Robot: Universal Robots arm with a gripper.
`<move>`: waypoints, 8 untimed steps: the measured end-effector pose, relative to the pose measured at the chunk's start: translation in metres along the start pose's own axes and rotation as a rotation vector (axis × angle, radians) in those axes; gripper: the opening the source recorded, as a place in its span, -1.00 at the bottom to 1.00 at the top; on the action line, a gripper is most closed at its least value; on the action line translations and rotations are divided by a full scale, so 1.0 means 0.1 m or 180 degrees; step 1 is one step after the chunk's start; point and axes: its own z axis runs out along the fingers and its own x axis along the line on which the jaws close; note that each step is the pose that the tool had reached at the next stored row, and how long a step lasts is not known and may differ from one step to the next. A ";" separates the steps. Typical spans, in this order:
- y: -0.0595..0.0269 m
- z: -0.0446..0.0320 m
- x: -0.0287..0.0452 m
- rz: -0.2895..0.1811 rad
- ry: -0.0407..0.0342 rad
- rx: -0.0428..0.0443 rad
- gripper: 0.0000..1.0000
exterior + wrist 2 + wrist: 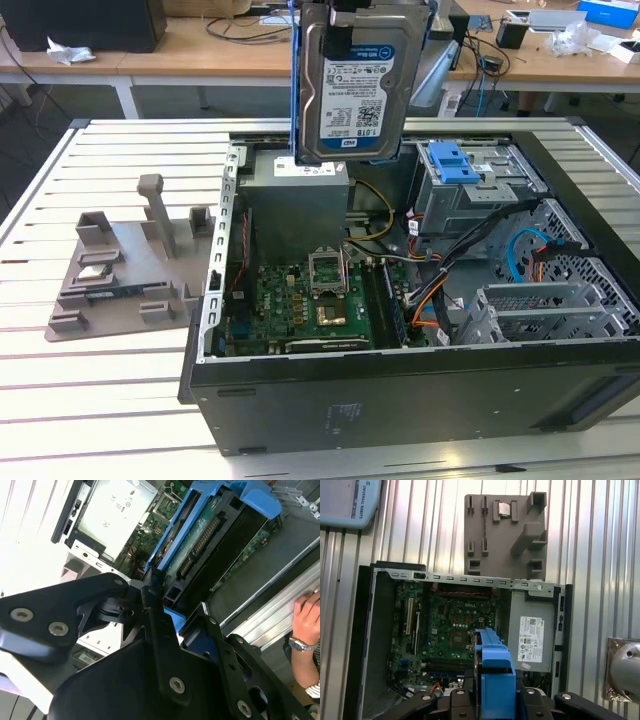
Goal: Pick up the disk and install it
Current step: 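Pick up the disk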
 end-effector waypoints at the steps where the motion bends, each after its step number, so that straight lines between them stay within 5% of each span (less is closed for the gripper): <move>1: -0.015 0.000 0.003 0.0000 0.0000 0.0000 -0.25; 4: -0.069 -0.003 0.013 0.0000 0.0000 -0.0001 -0.25; 8: -0.249 -0.013 0.035 0.0000 -0.0001 -0.0009 -0.25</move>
